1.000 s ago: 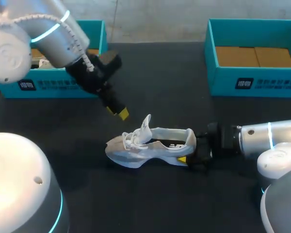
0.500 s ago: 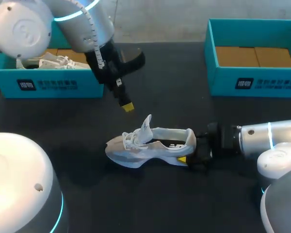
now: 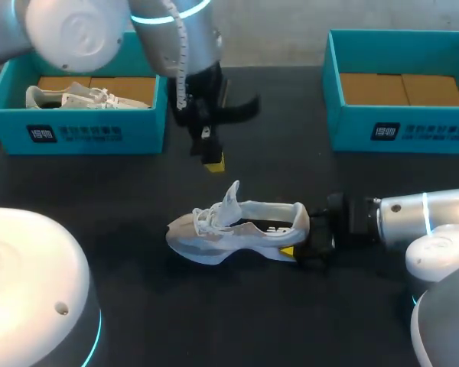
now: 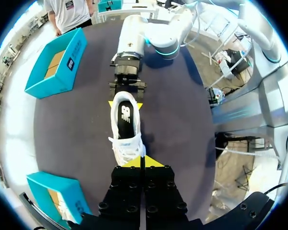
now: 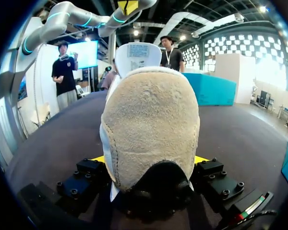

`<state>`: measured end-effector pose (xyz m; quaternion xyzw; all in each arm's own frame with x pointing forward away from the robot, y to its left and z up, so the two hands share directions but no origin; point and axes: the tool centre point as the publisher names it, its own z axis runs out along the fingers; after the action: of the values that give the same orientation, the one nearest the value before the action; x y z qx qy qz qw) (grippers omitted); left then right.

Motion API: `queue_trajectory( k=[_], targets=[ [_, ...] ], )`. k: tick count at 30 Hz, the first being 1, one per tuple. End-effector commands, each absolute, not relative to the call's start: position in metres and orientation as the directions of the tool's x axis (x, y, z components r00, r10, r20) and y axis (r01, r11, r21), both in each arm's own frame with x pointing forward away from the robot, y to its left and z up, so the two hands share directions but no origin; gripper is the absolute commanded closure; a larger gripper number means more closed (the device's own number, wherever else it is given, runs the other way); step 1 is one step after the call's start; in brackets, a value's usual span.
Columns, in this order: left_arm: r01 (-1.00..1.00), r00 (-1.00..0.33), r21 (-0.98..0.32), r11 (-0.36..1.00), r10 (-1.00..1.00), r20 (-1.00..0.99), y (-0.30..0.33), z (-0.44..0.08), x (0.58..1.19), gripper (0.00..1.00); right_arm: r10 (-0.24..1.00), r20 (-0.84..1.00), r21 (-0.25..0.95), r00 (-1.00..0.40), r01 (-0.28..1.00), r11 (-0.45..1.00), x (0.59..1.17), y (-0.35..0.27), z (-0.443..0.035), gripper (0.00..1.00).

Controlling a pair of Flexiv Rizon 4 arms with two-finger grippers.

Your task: Take the shoe out of the shoebox, open the shoe tongue, remove and reinsert the insole, then place the shoe into the shoebox

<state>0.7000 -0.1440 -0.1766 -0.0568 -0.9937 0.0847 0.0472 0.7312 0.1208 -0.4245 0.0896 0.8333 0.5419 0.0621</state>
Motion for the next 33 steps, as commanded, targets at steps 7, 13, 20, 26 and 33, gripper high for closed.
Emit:
queue_trajectory(
  k=[7, 13, 20, 26, 33],
  targets=[
    [0.111, -0.989, -0.107, 0.988, 0.121, 0.090, -0.148, -0.175, 0.703, 1.00, 0.217, -0.007, 0.913, -0.976, 0.082, 0.399, 0.731, 0.120, -0.424, 1.00],
    [0.174, -0.983, -0.133, 0.976, 0.180, 0.038, -0.161, -0.184, 0.706, 1.00, 0.217, -0.007, 0.913, -0.976, 0.082, 0.399, 0.731, 0.120, -0.424, 1.00],
    [0.256, -0.964, -0.169, 0.952, 0.265, 0.034, -0.192, -0.202, 0.711, 1.00, 0.217, -0.007, 0.913, -0.976, 0.082, 0.399, 0.731, 0.120, -0.424, 1.00],
    [0.291, -0.952, -0.160, 0.943, 0.303, 0.050, -0.218, -0.226, 0.717, 1.00, 0.217, -0.007, 0.913, -0.976, 0.082, 0.399, 0.731, 0.120, -0.424, 1.00],
    [0.305, -0.948, -0.149, 0.941, 0.315, 0.052, -0.234, -0.251, 0.716, 1.00, 0.217, -0.007, 0.913, -0.976, 0.082, 0.399, 0.731, 0.120, -0.424, 1.00]
  ],
)
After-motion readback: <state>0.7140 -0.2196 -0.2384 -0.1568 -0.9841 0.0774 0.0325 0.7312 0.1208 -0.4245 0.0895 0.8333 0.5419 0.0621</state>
